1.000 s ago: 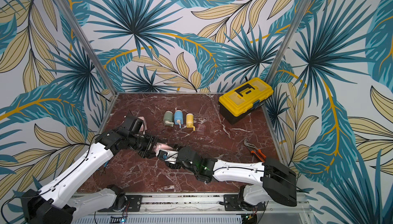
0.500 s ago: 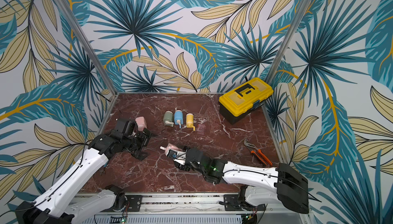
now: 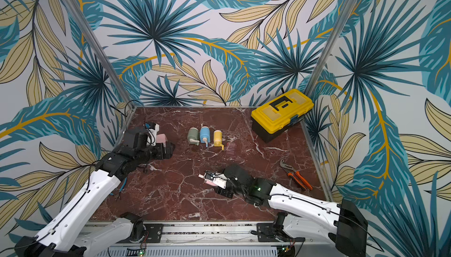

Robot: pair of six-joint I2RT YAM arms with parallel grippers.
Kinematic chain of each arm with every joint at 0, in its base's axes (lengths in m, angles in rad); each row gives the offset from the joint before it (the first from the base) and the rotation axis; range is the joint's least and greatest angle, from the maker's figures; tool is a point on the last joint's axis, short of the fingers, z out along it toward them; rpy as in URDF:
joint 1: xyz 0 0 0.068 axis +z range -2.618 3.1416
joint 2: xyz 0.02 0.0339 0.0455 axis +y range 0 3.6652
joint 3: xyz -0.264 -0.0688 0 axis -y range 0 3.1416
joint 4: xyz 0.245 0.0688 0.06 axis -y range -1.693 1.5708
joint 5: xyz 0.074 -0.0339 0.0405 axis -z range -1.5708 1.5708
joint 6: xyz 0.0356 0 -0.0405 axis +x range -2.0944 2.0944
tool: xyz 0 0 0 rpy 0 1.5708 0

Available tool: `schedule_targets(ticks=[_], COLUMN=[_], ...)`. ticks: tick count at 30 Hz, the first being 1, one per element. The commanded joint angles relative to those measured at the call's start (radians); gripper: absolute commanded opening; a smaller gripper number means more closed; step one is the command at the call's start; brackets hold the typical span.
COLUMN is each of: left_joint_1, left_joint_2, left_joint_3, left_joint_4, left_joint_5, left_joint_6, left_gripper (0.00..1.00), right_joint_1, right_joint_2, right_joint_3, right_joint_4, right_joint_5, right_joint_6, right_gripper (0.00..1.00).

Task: Put the tray back into the pencil sharpener
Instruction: Place the pencil sharpener at the center of the board.

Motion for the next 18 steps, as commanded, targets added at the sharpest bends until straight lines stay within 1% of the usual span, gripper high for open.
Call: schedule_targets(ticks=[1, 3, 7, 12, 18], left_joint_1=[0.004, 0.004, 0.004, 0.004, 0.004], left_joint_2=[0.009, -0.008, -0.052, -0.091, -0.168], left_joint_3=[-0.018, -0.039, -0.083, -0.137, -0.207], left_joint_4=[0.063, 0.081, 0.104, 0.104, 0.103], left_joint_5=[0.227, 0.285, 0.349, 0.362, 0.333], left_joint_6=[0.349, 0.429, 0.545, 0.584, 0.638], left_gripper=[0.97, 0.97, 0.96, 0.97, 0.98], right_joint_1=[-0.041, -0.067, -0.075, -0.093, -0.120], right_joint_2=[0.027, 0.069, 0.171, 0.266, 0.412], right_joint_3=[0.064, 0.122, 0.234, 0.299, 0.397], right_joint_4=[-0.099, -0.172, -0.297, -0.307, -0.343], right_joint_5=[-0.127, -0.197, -0.253, -0.280, -0.298], right_joint_6=[-0.014, -0.050, -0.130, -0.179, -0.239], right_gripper=[0.34, 0.34, 0.34, 0.36, 0.36])
